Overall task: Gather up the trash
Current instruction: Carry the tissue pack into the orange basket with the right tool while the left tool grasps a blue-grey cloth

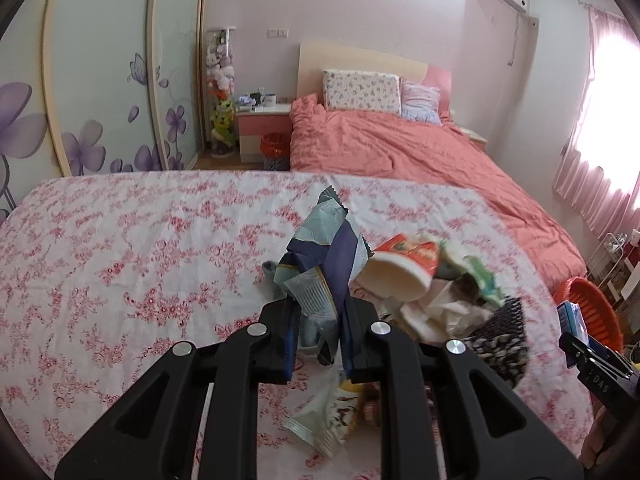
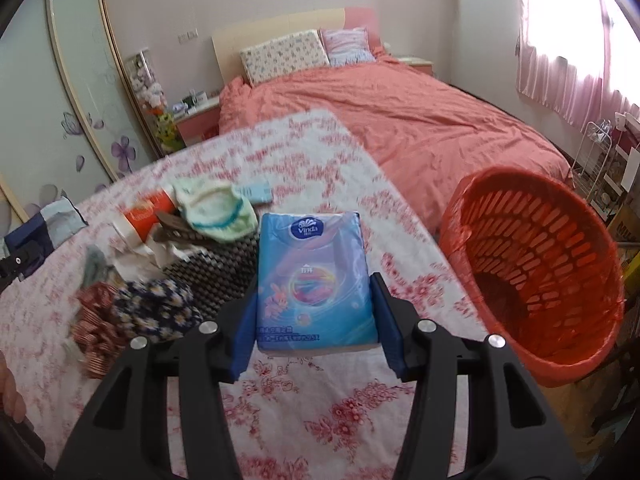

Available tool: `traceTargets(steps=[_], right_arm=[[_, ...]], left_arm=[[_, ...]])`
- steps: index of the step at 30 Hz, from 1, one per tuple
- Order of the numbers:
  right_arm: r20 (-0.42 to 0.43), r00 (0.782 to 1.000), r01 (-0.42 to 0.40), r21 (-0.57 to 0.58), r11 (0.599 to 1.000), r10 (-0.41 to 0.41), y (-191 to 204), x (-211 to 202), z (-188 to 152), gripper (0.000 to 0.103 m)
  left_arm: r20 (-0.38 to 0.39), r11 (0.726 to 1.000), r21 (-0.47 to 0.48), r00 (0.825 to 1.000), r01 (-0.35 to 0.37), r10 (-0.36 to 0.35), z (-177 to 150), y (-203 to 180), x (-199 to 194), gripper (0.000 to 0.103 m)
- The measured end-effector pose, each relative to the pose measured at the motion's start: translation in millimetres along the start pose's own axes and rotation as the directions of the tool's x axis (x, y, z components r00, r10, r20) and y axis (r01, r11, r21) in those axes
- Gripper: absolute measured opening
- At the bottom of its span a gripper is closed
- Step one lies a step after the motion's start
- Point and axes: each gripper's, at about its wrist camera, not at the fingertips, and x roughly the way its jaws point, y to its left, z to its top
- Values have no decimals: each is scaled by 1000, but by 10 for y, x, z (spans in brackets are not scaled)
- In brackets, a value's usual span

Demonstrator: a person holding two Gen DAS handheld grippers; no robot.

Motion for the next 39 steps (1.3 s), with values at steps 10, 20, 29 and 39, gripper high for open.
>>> traceTargets(steps=[10, 20, 29, 39], right_arm=[[128, 992, 0, 20, 1000, -2, -219, -691, 156, 51], [187, 980, 57, 69, 996, -69, -676, -1024, 180, 51], [183, 970, 132, 150, 980, -159, -1248, -1053, 154, 51], [167, 962, 172, 240, 955, -215, -1825, -915, 148, 51]], left_arm=[[46, 996, 42, 995, 85, -87, 54, -415, -341, 17], [24, 969, 99, 973, 228, -231, -11, -1111, -406, 17], [-54, 915, 154, 928, 373, -369, -140, -1810, -291, 17], [-141, 849, 204, 873, 487, -467, -291, -2488, -146, 17]])
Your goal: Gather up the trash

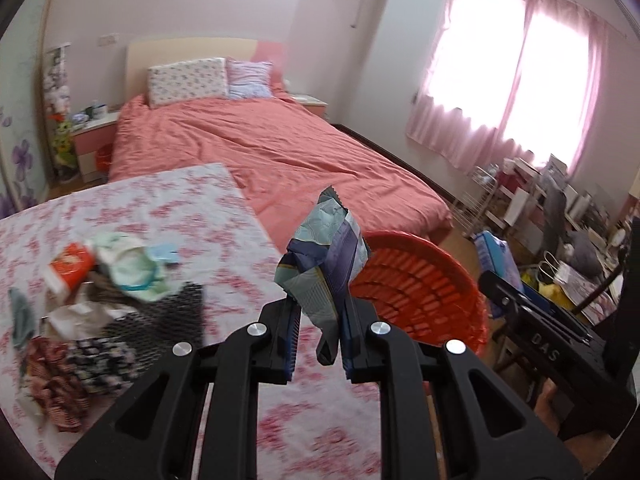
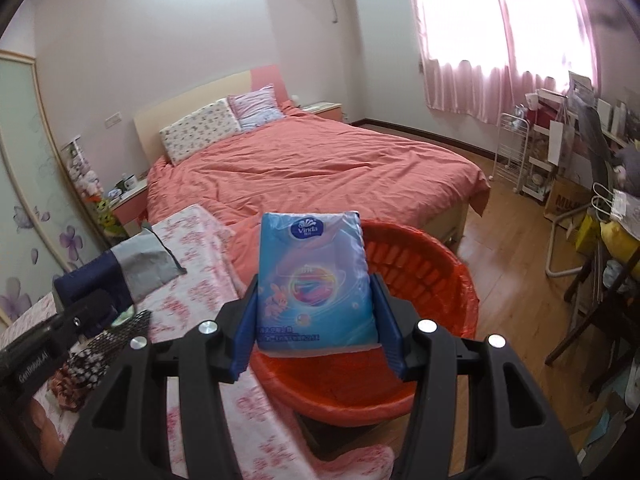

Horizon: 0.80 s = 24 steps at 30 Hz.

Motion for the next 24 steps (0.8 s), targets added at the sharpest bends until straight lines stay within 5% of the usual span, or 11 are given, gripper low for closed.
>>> traceTargets(steps=[13, 18, 24], right_arm=[[-18, 1000, 22, 87, 996, -20, -532, 540, 192, 54], [-49, 999, 15, 116, 993, -9, -633, 729, 146, 66], [-52, 998, 42, 97, 994, -37, -626, 696, 25, 76]], left_arm=[[-120, 994, 79, 991, 71, -61, -12, -630, 700, 19], [-170, 995, 90, 985, 48, -32, -96, -633, 794, 50], [-183, 995, 100, 982, -22, 40, -179, -503, 702, 61]])
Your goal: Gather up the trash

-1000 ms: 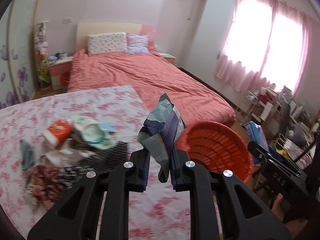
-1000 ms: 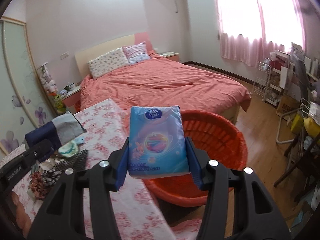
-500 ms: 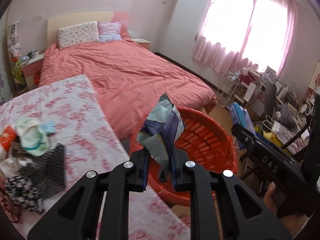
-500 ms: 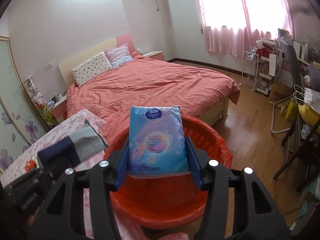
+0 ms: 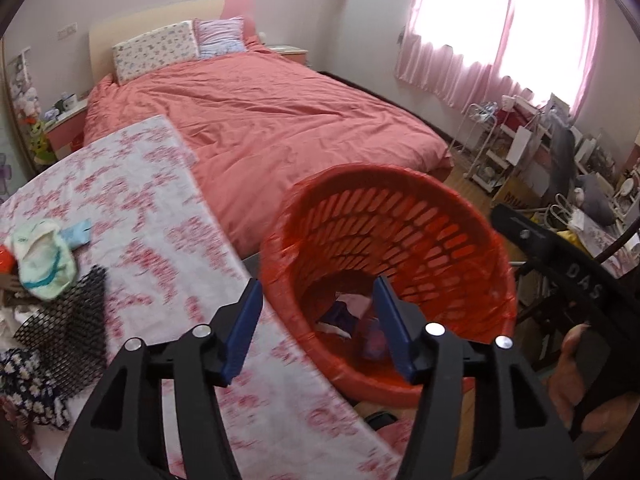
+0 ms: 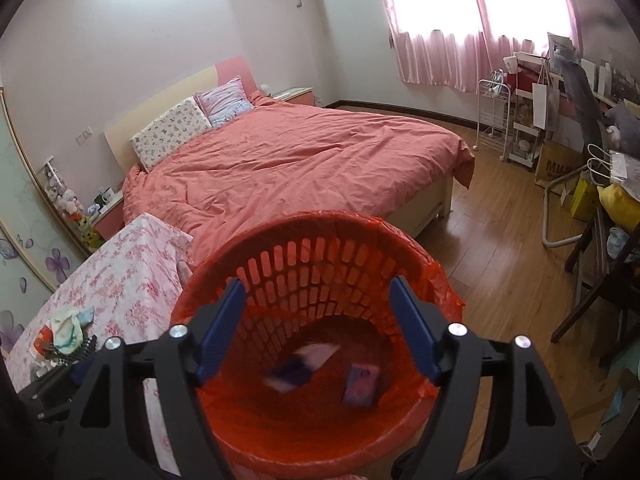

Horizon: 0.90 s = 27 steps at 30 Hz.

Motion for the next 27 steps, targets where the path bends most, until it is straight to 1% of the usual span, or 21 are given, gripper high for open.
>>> traceTargets(steps=[1, 4, 7, 9, 13, 17, 23, 27], right_arm=[[1, 1000, 3, -4, 1000, -3, 15, -14, -11, 77], [0, 1000, 11, -34, 999, -11, 101, -72, -93, 79], [-2, 1000, 4, -71, 997, -5, 218, -150, -178, 82], [-6, 1000, -7, -98, 995, 7, 348, -203, -254, 83], [-17, 999, -39, -158, 987, 37, 659, -286, -406, 85], [-40, 996, -81, -209, 975, 74, 991, -340, -568, 87], [-94, 988, -145, -287, 947, 123, 1521, -379, -865, 87], [-113, 983, -176, -319, 931, 147, 1808, -393, -997, 87]], left_arm=[[2, 1000, 3, 1000, -19, 19, -19, 19, -16, 64], [26, 997, 14, 997, -74, 73, -110, 135, -156, 69], [61, 990, 25, 989, -139, 138, -232, 294, -334, 74], [81, 984, 24, 981, -178, 175, -316, 407, -460, 74], [103, 972, -5, 966, -236, 235, -467, 700, -711, 77], [120, 955, -68, 948, -288, 294, -625, 1046, -980, 78], [127, 910, -177, 908, -375, 399, -888, 1645, -1350, 78], [101, 869, -253, 882, -425, 461, -1017, 2064, -1468, 78]])
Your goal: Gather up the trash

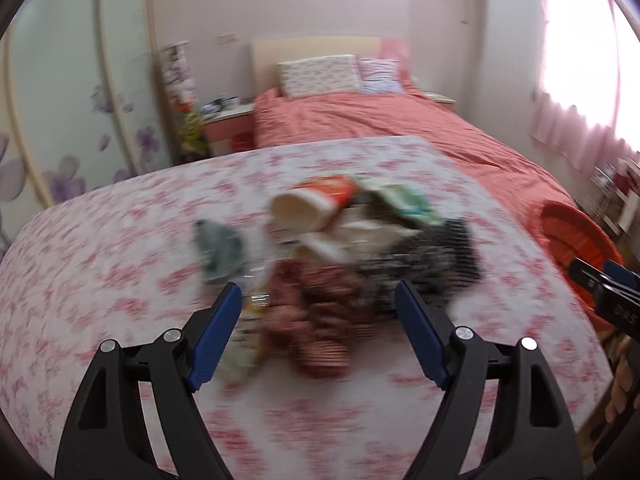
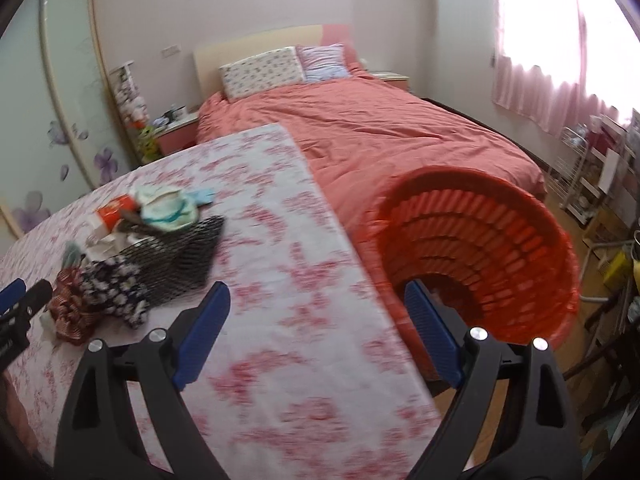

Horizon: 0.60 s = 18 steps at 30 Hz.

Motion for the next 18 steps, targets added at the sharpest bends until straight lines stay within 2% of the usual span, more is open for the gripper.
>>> traceTargets(steps=[4, 11, 12, 15, 18], right_arm=[[-17, 999, -31, -16, 999, 31, 231, 52, 0, 87], [-23, 999, -50, -70, 996, 49, 614, 183, -18, 87], [-24, 999, -48, -73, 996, 46, 650, 207, -18, 87], [-32, 998, -53, -77, 996, 51, 724, 246, -15, 87], [-29, 998, -61, -92, 994, 59, 796, 252, -14, 87]], left_arm=[[-27, 996, -80, 999, -40, 38, 46, 397, 177, 78], [-73, 981, -186, 996, -57, 45, 301, 853, 628, 77], [-80, 981, -185, 996, -51, 36, 334, 885, 707, 77], [-135, 981, -167, 988, -95, 73, 348, 941, 960, 69], [-199, 978, -189, 979, -89, 51, 288, 1016, 1163, 63]])
